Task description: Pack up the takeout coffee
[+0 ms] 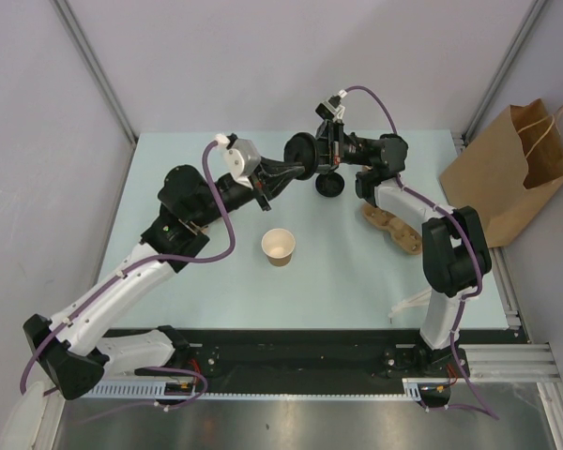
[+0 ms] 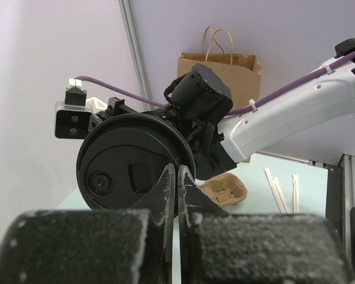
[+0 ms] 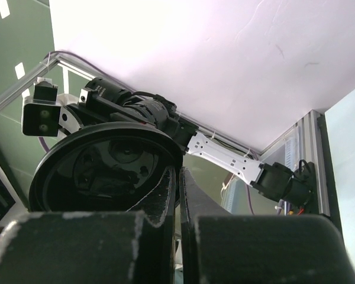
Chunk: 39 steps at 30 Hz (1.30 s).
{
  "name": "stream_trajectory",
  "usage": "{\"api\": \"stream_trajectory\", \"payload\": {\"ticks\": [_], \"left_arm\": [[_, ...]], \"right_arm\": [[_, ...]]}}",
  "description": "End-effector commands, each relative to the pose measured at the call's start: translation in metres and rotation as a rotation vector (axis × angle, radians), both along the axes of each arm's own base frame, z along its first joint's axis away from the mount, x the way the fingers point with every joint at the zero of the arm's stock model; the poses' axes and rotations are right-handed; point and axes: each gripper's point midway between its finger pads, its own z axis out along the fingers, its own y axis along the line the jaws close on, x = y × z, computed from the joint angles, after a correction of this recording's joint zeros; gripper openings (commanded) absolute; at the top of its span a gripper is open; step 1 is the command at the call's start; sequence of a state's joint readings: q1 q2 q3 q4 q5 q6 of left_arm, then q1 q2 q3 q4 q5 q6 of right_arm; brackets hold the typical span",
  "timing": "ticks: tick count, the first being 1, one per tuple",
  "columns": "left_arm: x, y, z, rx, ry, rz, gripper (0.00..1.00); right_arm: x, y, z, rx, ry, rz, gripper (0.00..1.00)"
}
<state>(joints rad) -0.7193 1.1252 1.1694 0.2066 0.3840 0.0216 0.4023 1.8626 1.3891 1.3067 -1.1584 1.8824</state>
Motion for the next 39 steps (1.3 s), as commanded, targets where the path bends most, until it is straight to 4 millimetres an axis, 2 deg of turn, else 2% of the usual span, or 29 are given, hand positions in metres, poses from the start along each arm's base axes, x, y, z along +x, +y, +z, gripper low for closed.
{"api": "stream_trajectory", "payload": {"ticks": [1,4,5,7,8,12,14,15,19,20,23,25,26,28,29,31,32,33,34,35,36,37,38,39], "left_arm": [[-0.003,0.004,0.02,-0.019,-0.015,0.015,0.0],[-0.006,0.007,0.016,0.011,-0.018,0.017,0.0],[-0.007,0.008,0.014,0.023,-0.021,0.016,0.0],[-0.009,0.011,0.005,0.065,-0.023,0.021,0.0],[-0.012,0.014,0.005,0.076,-0.032,0.023,0.0],[-0.016,0.024,-0.021,0.192,-0.035,0.035,0.0],[-0.017,0.027,-0.042,0.257,-0.015,0.038,0.0],[-0.017,0.031,-0.045,0.283,-0.034,0.051,0.0],[-0.015,0.034,-0.08,0.389,0.01,0.047,0.0],[-0.016,0.035,-0.093,0.426,0.037,0.036,0.0],[-0.013,0.034,-0.125,0.504,0.107,0.02,0.0],[-0.011,0.032,-0.141,0.534,0.146,0.009,0.0],[-0.011,0.032,-0.149,0.551,0.161,0.008,0.0],[-0.009,0.032,-0.16,0.572,0.184,0.008,0.0],[-0.009,0.033,-0.17,0.588,0.201,0.009,0.0],[-0.007,0.034,-0.186,0.611,0.226,0.016,0.0],[-0.006,0.037,-0.206,0.644,0.255,0.028,0.0],[-0.003,0.037,-0.212,0.649,0.251,0.038,0.0],[-0.001,0.039,-0.22,0.662,0.252,0.045,0.0],[0.0,0.041,-0.235,0.684,0.265,0.057,0.0],[0.004,0.044,-0.241,0.699,0.258,0.08,0.0],[0.008,0.044,-0.244,0.701,0.252,0.093,0.0],[0.009,0.045,-0.252,0.717,0.261,0.097,0.0],[0.011,0.045,-0.259,0.736,0.271,0.103,0.0]], "right_arm": [[-0.037,-0.013,0.024,0.121,-0.318,0.003,0.06],[-0.034,-0.013,0.022,0.11,-0.31,0.001,0.28],[-0.032,-0.014,0.022,0.109,-0.309,-0.004,0.4],[-0.026,-0.016,0.02,0.101,-0.298,-0.018,0.49],[-0.022,-0.019,0.02,0.099,-0.297,-0.032,0.59],[-0.002,-0.032,0.015,0.071,-0.258,-0.08,0.64],[0.002,-0.038,0.011,0.051,-0.257,-0.088,0.71],[0.007,-0.045,0.008,0.038,-0.25,-0.104,0.74],[0.013,-0.061,-0.015,-0.049,-0.241,-0.096,0.89],[0.016,-0.065,-0.02,-0.06,-0.245,-0.106,0.99],[0.045,-0.082,-0.045,-0.142,-0.143,-0.185,1.0],[0.065,-0.097,-0.055,-0.187,-0.097,-0.268,1.0],[0.074,-0.102,-0.073,-0.258,-0.075,-0.321,1.0],[0.084,-0.109,-0.088,-0.338,-0.074,-0.402,1.0],[0.078,-0.11,-0.099,-0.391,-0.008,-0.398,1.0],[0.079,-0.112,-0.108,-0.435,-0.066,-0.43,1.0],[0.076,-0.113,-0.115,-0.465,-0.032,-0.433,1.0],[0.076,-0.116,-0.116,-0.484,-0.098,-0.45,1.0],[0.078,-0.118,-0.121,-0.514,-0.118,-0.473,1.0],[0.072,-0.118,-0.134,-0.571,-0.092,-0.461,1.0],[0.071,-0.118,-0.136,-0.608,-0.125,-0.462,1.0],[0.077,-0.122,-0.147,-0.683,-0.232,-0.485,1.0],[0.065,-0.122,-0.161,-0.756,-0.204,-0.452,1.0],[0.065,-0.117,-0.168,-0.819,-0.245,-0.455,1.0]]}}
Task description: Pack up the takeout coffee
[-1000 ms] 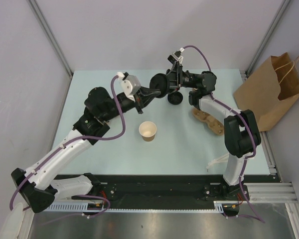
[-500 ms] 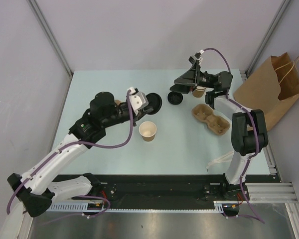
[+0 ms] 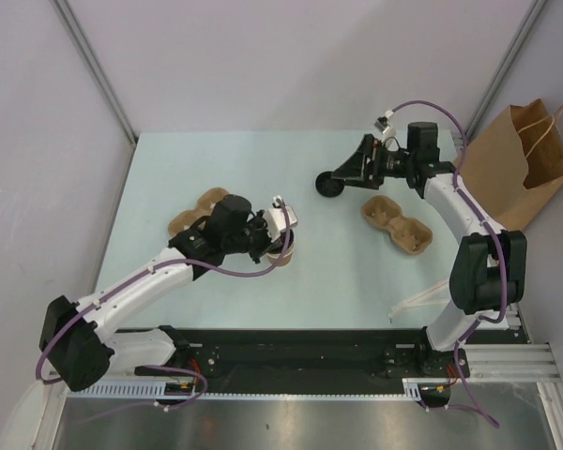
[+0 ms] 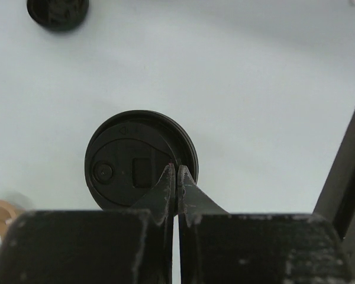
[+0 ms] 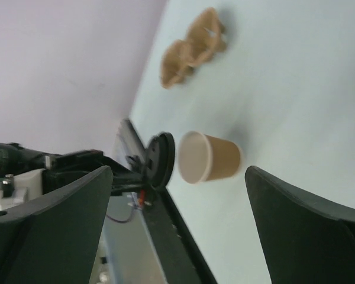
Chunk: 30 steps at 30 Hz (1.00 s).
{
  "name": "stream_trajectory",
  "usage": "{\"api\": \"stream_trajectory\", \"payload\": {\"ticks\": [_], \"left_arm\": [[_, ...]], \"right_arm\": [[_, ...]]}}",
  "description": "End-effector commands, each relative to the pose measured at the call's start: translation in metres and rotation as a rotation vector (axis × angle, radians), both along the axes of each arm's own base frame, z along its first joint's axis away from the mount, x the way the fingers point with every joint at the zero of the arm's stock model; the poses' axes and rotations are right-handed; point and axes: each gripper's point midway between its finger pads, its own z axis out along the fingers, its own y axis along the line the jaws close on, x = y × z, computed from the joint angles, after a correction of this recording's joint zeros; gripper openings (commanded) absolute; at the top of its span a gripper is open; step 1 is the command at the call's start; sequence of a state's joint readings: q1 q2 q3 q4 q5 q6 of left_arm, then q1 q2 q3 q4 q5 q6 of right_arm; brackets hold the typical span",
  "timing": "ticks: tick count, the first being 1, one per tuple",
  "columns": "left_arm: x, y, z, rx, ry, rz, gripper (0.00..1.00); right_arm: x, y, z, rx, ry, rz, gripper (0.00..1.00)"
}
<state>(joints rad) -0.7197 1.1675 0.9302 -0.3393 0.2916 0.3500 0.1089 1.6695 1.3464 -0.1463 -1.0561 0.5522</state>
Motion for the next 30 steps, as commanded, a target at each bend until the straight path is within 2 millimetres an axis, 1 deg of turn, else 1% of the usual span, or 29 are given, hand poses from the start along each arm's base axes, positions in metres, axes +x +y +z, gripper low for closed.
{"api": "stream_trajectory", "payload": {"ticks": [1,3,5,11,14,19,20,23,30], "left_arm": [[0.02,0.001,-0.011,0.031,-0.063,0.037,0.0],[0.02,-0.001,-0.018,0.036,-0.052,0.033,0.0],[0.021,-0.002,-0.021,0.037,-0.054,0.032,0.0],[0.026,-0.007,-0.026,0.04,-0.053,0.028,0.0],[0.021,-0.011,-0.027,0.039,-0.037,0.007,0.0],[0.015,-0.01,-0.037,0.055,-0.011,0.001,0.0],[0.015,-0.009,-0.041,0.064,-0.003,0.003,0.0],[0.016,-0.009,-0.047,0.076,0.005,0.006,0.0],[0.016,-0.011,-0.055,0.091,0.03,0.0,0.0]], "right_arm": [[-0.023,-0.004,-0.036,-0.357,-0.149,0.06,1.0],[-0.031,0.002,-0.043,-0.406,-0.149,0.083,1.0],[-0.034,0.004,-0.044,-0.416,-0.155,0.093,1.0],[-0.032,0.006,-0.046,-0.412,-0.154,0.098,1.0],[-0.032,0.006,-0.048,-0.414,-0.147,0.099,1.0],[-0.031,0.006,-0.048,-0.412,-0.146,0.101,1.0],[-0.03,0.007,-0.048,-0.409,-0.148,0.103,1.0],[-0.031,0.008,-0.048,-0.406,-0.144,0.105,1.0],[-0.029,0.007,-0.048,-0.408,-0.149,0.102,1.0]]}}
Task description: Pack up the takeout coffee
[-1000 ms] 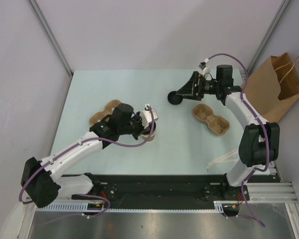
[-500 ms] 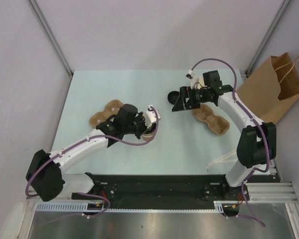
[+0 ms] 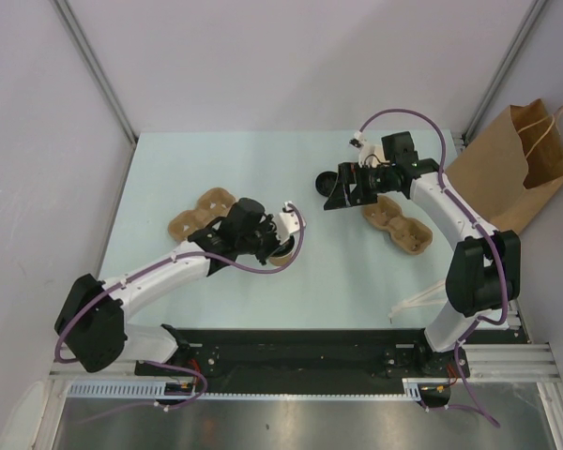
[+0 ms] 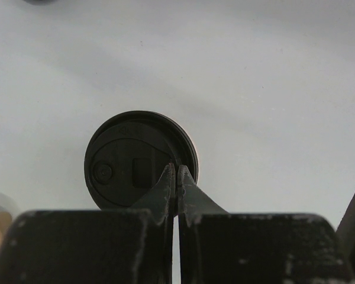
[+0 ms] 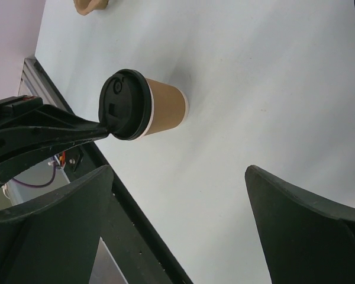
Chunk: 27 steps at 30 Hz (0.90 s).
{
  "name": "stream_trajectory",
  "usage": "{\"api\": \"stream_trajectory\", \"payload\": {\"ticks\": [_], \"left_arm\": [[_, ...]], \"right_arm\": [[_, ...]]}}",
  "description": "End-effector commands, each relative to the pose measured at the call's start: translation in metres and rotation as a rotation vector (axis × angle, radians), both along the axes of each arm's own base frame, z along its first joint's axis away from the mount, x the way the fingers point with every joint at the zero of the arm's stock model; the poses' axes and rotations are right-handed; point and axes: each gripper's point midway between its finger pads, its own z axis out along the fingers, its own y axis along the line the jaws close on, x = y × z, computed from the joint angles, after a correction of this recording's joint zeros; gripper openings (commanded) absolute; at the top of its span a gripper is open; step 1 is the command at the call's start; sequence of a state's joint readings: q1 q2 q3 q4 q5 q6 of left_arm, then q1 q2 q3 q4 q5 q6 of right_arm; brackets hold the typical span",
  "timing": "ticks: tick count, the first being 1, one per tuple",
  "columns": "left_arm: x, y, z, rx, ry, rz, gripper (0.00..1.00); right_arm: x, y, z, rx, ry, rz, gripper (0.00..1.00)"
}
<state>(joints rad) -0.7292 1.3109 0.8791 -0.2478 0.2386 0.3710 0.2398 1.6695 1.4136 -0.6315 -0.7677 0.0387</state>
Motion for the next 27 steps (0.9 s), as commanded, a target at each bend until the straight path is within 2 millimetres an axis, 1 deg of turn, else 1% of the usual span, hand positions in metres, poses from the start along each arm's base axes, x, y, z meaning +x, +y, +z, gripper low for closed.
{"api": "stream_trajectory", "payload": {"ticks": [1,8,11,12,13,16,17,18,19,21,22,24,25,26,27], "left_arm": [[0.0,-0.006,-0.001,-0.006,-0.006,-0.023,0.0],[-0.006,-0.004,-0.011,0.014,0.026,-0.031,0.0],[-0.005,-0.004,-0.012,0.022,0.028,-0.027,0.0],[-0.005,-0.005,-0.013,0.023,0.035,-0.027,0.02],[-0.005,-0.005,-0.013,0.025,0.038,-0.027,0.08],[-0.005,-0.006,-0.009,0.02,0.05,-0.023,0.18],[-0.005,-0.007,-0.007,0.019,0.055,-0.023,0.2],[-0.005,-0.008,-0.001,0.01,0.055,-0.022,0.21],[-0.004,-0.009,0.003,0.002,0.053,-0.019,0.26],[-0.002,-0.012,0.014,-0.018,0.039,-0.021,0.3],[-0.003,-0.011,0.016,-0.015,0.045,-0.021,0.35],[-0.002,-0.013,0.027,-0.028,0.032,-0.022,0.41],[-0.003,-0.012,0.03,-0.026,0.036,-0.024,0.47],[-0.003,-0.013,0.034,-0.029,0.033,-0.025,0.5],[-0.002,-0.014,0.043,-0.041,0.022,-0.024,0.53]], "right_arm": [[0.007,0.002,0.02,0.01,-0.077,0.014,1.0],[0.008,0.002,0.021,0.015,-0.075,0.014,1.0],[0.008,0.003,0.019,0.017,-0.07,0.017,1.0],[0.008,0.003,0.02,0.019,-0.072,0.017,1.0],[0.008,0.003,0.021,0.02,-0.071,0.018,1.0],[0.008,0.003,0.02,0.022,-0.071,0.019,1.0],[0.008,0.003,0.02,0.022,-0.071,0.021,1.0],[0.008,0.003,0.021,0.023,-0.074,0.021,1.0],[0.008,0.003,0.021,0.023,-0.069,0.02,1.0],[0.007,0.004,0.022,0.025,-0.074,0.024,1.0],[0.006,0.004,0.023,0.027,-0.074,0.026,1.0],[0.005,0.004,0.024,0.026,-0.076,0.029,1.0],[0.005,0.004,0.025,0.024,-0.083,0.031,1.0],[0.005,0.004,0.024,0.023,-0.083,0.032,1.0],[0.005,0.003,0.025,0.022,-0.087,0.032,1.0]]}}
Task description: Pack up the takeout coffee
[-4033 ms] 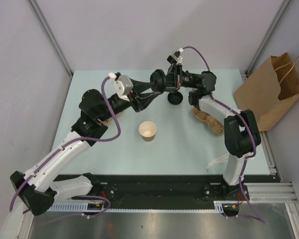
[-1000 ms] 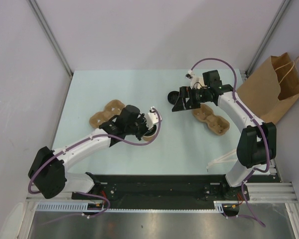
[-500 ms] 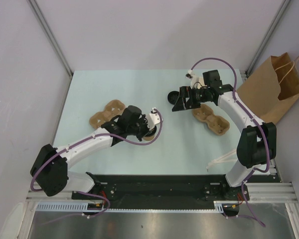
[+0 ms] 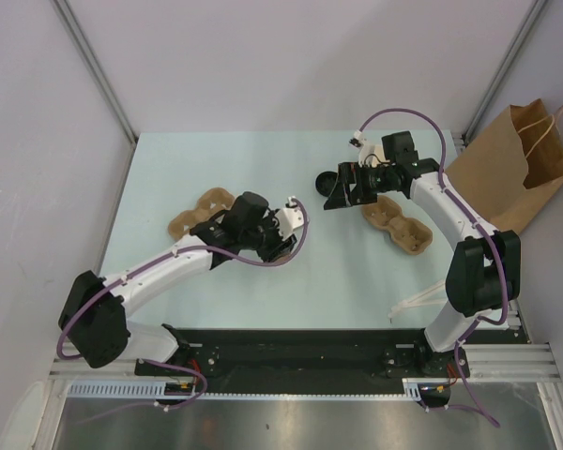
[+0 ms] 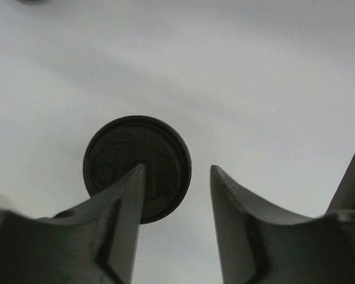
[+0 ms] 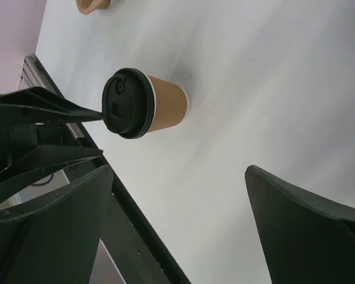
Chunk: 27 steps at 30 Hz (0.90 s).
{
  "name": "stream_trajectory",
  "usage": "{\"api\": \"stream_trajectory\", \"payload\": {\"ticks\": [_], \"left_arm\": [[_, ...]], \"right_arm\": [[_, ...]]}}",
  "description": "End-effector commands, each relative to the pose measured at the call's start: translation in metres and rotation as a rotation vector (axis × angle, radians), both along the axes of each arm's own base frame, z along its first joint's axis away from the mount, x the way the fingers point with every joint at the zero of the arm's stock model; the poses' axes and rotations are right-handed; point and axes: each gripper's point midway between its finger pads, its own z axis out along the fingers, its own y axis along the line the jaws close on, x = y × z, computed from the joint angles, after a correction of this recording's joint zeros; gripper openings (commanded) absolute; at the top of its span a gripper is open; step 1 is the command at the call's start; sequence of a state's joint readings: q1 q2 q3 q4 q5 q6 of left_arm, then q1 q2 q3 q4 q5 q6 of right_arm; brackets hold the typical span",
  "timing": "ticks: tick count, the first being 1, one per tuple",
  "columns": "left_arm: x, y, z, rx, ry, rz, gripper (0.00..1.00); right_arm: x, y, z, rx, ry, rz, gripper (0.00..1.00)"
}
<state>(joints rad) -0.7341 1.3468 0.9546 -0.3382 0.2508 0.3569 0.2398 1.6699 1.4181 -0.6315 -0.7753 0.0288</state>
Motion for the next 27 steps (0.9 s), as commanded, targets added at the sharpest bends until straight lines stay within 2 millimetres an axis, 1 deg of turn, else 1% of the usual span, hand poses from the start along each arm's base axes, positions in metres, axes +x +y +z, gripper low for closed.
{"api": "stream_trajectory", "payload": {"ticks": [1,2,3,5,6,8,9,10,11,12,13,14,15,16,17,18,19,20,21,22,23,24,25,26,27], "left_arm": [[0.0,-0.01,0.043,-0.067,-0.034,-0.018,0.6],[-0.002,-0.01,0.046,-0.069,-0.027,-0.022,0.64],[-0.001,-0.011,0.059,-0.09,-0.042,-0.021,0.68],[-0.006,-0.01,0.069,-0.102,-0.036,-0.024,0.71],[-0.008,-0.01,0.087,-0.14,-0.057,-0.026,0.76],[-0.005,-0.004,0.106,-0.186,-0.071,0.002,0.87],[-0.003,-0.002,0.122,-0.233,-0.072,0.027,0.93],[-0.005,0.001,0.14,-0.286,-0.085,0.035,0.99],[0.002,0.01,0.152,-0.32,-0.097,0.08,1.0],[0.005,0.013,0.167,-0.371,-0.092,0.124,1.0],[0.009,0.02,0.178,-0.391,-0.106,0.169,1.0],[0.014,0.028,0.185,-0.41,-0.106,0.218,1.0],[0.016,0.032,0.195,-0.442,-0.098,0.25,0.99],[0.017,0.037,0.2,-0.462,-0.101,0.266,1.0],[0.021,0.048,0.209,-0.487,-0.116,0.301,0.99],[0.025,0.054,0.209,-0.525,-0.085,0.364,1.0],[0.027,0.064,0.205,-0.53,-0.054,0.434,1.0],[0.028,0.074,0.205,-0.564,-0.003,0.44,0.99],[0.023,0.078,0.195,-0.597,0.075,0.426,1.0],[0.02,0.078,0.198,-0.65,0.113,0.379,1.0],[0.026,0.09,0.193,-0.692,0.151,0.395,0.99],[0.014,0.082,0.175,-0.737,0.307,0.355,0.99],[0.017,0.083,0.169,-0.759,0.341,0.359,1.0],[0.02,0.081,0.163,-0.782,0.386,0.381,1.0],[0.02,0.077,0.146,-0.78,0.455,0.373,1.0]], "right_arm": [[0.005,0.003,0.024,0.017,-0.08,0.023,1.0],[0.005,0.003,0.024,0.018,-0.08,0.025,1.0],[0.005,0.004,0.024,0.018,-0.083,0.029,1.0],[0.007,0.006,0.028,0.019,-0.094,0.031,1.0],[0.006,0.009,0.03,0.011,-0.122,0.054,1.0],[0.012,0.011,0.04,-0.038,-0.206,0.079,1.0],[0.013,0.014,0.045,-0.067,-0.248,0.095,1.0],[0.017,0.017,0.047,-0.127,-0.296,0.095,1.0],[0.022,0.02,0.064,-0.157,-0.363,0.11,1.0],[0.026,0.021,0.07,-0.197,-0.429,0.138,1.0],[0.031,0.022,0.079,-0.24,-0.485,0.133,1.0],[0.037,0.023,0.097,-0.245,-0.552,0.126,1.0],[0.04,0.023,0.107,-0.245,-0.589,0.118,1.0],[0.045,0.022,0.116,-0.237,-0.606,0.077,1.0],[0.056,0.023,0.134,-0.207,-0.662,0.019,1.0],[0.058,0.021,0.138,-0.189,-0.655,-0.037,1.0],[0.057,0.023,0.142,-0.165,-0.661,-0.031,1.0],[0.054,0.023,0.143,-0.134,-0.65,0.005,1.0],[0.044,0.037,0.145,-0.035,-0.599,0.091,1.0],[0.034,0.043,0.144,0.049,-0.498,0.108,1.0],[0.029,0.045,0.142,0.113,-0.427,0.128,1.0],[0.018,0.054,0.128,0.192,-0.309,0.183,1.0],[0.011,0.06,0.122,0.258,-0.137,0.136,1.0],[0.013,0.066,0.121,0.315,-0.104,0.143,1.0],[-0.004,0.072,0.119,0.391,0.002,0.201,1.0]]}}
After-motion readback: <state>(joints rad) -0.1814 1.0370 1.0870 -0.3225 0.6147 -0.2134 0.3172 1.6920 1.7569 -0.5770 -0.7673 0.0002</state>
